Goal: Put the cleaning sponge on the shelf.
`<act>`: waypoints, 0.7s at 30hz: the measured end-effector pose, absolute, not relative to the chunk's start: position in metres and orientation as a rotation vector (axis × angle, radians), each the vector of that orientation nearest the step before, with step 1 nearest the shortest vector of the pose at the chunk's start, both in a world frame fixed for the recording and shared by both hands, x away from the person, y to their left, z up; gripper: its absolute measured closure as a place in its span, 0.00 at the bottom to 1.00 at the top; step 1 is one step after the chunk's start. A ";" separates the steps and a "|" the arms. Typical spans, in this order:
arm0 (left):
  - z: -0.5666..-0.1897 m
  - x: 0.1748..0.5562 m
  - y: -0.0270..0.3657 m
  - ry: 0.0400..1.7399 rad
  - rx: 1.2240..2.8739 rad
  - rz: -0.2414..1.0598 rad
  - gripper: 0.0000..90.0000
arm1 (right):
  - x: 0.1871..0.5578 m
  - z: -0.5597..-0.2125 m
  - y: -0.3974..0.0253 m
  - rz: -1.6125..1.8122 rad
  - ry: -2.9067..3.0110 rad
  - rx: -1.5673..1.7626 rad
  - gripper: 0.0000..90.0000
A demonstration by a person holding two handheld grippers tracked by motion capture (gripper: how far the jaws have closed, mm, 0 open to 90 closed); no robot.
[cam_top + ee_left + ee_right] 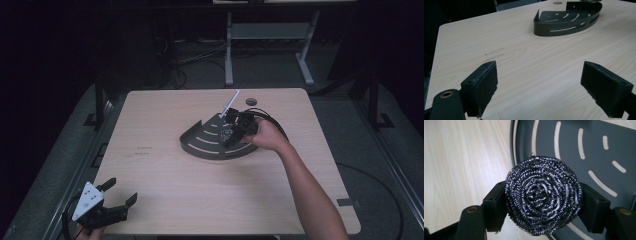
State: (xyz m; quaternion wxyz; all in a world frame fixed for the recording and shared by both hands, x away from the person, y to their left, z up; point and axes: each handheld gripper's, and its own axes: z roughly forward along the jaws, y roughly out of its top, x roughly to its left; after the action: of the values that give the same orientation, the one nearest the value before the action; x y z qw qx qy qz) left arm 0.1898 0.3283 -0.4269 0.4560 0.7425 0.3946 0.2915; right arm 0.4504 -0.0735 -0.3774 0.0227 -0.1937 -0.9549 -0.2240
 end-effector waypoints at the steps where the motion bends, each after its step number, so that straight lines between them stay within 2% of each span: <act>1: -0.427 0.190 0.328 0.972 1.831 0.719 0.15 | 0.452 -0.378 -0.073 -0.699 -2.956 -0.603 0.35; 21: -0.427 0.190 0.329 0.974 1.831 0.717 0.15 | 0.473 -0.410 -0.076 -0.687 -2.921 -0.729 0.35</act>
State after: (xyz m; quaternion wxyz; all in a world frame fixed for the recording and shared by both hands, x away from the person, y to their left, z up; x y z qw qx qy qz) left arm 0.1898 0.3295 -0.4269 0.4562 0.7426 0.3949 0.2906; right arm 0.4728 -0.0757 -0.4102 0.0269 -0.2359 -0.9456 -0.2224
